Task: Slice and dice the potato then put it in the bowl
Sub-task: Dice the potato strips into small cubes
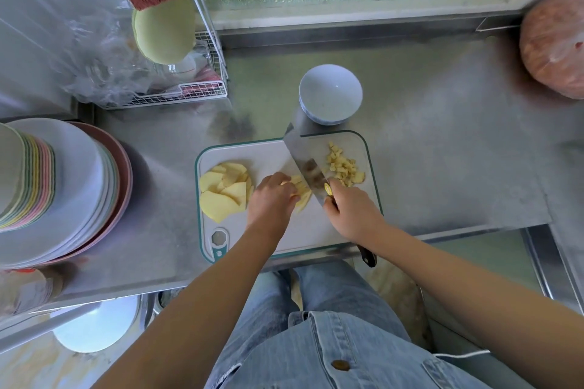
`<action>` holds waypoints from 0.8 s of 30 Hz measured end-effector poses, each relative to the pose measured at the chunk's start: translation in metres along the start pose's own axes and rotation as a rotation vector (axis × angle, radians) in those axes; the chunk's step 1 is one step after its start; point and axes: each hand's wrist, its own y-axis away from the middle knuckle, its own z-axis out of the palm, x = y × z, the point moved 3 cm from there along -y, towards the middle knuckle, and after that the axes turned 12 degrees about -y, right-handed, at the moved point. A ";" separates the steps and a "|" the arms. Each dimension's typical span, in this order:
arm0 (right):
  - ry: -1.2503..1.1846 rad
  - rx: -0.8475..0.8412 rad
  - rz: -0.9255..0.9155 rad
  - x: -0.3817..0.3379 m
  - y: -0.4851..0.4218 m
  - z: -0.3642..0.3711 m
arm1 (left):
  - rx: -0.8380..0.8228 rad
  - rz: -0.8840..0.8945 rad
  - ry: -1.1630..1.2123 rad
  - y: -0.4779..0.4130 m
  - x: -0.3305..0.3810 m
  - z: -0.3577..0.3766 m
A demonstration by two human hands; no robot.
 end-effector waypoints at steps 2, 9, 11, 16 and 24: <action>0.032 -0.053 -0.024 -0.003 0.000 -0.001 | -0.013 -0.014 -0.001 0.000 0.000 0.001; 0.159 -0.114 -0.034 -0.006 0.000 0.004 | -0.017 0.001 -0.006 -0.002 -0.001 0.003; 0.167 -0.114 -0.042 -0.005 0.001 0.006 | 0.008 0.026 -0.018 -0.001 0.000 0.002; 0.145 -0.111 -0.040 -0.005 0.000 0.007 | 0.067 0.107 -0.119 0.005 0.003 0.006; 0.130 -0.116 -0.059 -0.006 0.001 0.003 | 0.111 0.150 -0.151 0.002 0.006 0.005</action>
